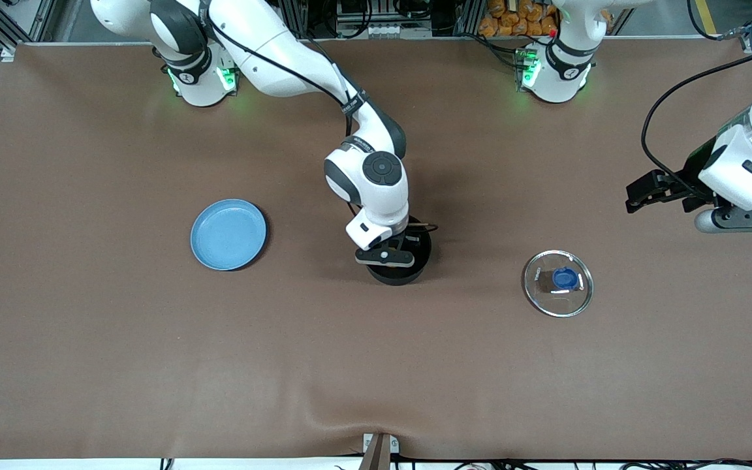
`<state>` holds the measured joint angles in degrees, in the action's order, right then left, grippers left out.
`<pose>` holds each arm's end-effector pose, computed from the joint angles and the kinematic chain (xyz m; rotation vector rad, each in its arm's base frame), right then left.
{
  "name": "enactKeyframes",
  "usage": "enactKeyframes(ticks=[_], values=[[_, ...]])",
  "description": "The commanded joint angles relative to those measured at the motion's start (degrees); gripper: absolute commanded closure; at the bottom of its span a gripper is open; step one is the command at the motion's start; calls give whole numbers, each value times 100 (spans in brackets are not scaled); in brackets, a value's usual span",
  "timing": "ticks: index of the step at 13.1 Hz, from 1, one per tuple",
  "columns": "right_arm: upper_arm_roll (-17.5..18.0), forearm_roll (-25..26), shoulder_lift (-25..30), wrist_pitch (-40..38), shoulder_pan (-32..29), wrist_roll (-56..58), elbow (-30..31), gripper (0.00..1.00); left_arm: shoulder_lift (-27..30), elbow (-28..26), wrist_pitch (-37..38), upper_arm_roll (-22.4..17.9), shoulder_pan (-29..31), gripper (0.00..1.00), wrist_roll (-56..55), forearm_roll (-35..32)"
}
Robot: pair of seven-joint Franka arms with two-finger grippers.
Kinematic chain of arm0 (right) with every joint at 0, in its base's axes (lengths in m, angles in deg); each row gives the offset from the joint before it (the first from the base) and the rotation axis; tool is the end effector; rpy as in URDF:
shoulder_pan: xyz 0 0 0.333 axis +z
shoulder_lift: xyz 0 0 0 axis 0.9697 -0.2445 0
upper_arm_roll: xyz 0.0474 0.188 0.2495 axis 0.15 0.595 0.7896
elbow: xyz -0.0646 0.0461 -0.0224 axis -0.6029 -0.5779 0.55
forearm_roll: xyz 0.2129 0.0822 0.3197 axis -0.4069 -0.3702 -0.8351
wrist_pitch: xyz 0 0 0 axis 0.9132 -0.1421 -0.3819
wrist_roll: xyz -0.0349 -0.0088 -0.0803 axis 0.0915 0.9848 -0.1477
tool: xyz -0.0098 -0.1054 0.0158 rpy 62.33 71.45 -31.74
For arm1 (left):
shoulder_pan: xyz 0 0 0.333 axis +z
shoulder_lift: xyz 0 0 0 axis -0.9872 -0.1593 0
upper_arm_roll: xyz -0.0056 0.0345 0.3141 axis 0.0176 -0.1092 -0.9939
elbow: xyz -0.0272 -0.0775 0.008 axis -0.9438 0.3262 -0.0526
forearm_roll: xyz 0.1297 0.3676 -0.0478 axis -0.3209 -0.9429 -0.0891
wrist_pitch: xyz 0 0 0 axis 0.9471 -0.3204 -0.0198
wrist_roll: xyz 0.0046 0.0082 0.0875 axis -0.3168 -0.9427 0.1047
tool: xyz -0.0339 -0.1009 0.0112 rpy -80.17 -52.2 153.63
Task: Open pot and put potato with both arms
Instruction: 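Lower the potato into the pot and open the right gripper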
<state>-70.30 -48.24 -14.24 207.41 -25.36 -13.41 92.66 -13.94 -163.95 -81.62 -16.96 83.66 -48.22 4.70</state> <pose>0.5351 0.5476 0.2203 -3.0597 0.1729 -0.2449 0.5930 -0.0826 0.5979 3.1046 0.0330 0.0083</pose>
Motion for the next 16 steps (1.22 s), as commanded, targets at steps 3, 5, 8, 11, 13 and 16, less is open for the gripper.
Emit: enactKeyframes(ticks=[3, 5, 8, 11, 13, 16], values=[[-41, 27, -135, -16, 14, -103, -217, 69, 100, -155, -68, 19, 51, 0, 169, 122], [-41, 27, -135, -16, 5, -112, -217, 68, 74, -147, -86, 19, 34, 0, 169, 122], [-41, 27, -135, -16, 5, -112, -217, 56, 29, -191, -138, 19, -2, 0, 161, 113], [-41, 27, -126, -16, 5, -121, -217, 28, 73, -270, -139, 36, -2, 0, 152, 122], [-32, 27, -117, -25, 5, -112, -217, 20, 117, -279, -104, 71, 7, 0, 152, 131], [-15, 18, -38, -86, -21, -77, -225, 21, 135, -305, -86, 71, 7, 0, 152, 131]])
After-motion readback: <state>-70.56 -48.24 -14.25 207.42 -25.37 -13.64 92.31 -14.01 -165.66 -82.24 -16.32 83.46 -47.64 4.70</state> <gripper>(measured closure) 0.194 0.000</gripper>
